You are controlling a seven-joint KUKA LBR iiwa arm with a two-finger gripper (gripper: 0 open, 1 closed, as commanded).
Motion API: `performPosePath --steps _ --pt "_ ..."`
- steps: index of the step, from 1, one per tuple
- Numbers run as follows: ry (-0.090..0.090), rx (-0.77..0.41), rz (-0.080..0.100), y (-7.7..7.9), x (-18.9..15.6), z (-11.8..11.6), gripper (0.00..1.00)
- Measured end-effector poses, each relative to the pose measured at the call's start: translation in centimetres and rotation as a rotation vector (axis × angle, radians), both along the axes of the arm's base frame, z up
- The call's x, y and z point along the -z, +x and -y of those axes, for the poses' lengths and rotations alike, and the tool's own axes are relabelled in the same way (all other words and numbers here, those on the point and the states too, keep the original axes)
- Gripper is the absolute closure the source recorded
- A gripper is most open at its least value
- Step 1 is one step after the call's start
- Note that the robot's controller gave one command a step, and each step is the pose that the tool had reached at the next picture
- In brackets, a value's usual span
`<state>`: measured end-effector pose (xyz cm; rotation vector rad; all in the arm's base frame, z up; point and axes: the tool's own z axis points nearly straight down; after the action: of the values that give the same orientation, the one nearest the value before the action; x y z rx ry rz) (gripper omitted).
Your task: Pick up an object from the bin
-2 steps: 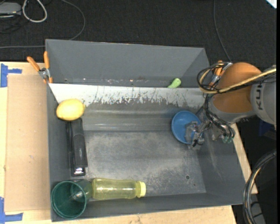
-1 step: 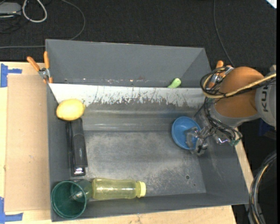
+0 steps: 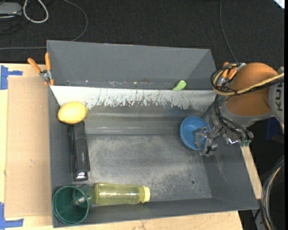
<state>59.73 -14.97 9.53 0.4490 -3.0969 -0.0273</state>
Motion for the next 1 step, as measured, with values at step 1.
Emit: performPosePath --steps 1 --pt "-0.002 -0.025 0.006 -0.30 -2.65 -0.14 1.00"
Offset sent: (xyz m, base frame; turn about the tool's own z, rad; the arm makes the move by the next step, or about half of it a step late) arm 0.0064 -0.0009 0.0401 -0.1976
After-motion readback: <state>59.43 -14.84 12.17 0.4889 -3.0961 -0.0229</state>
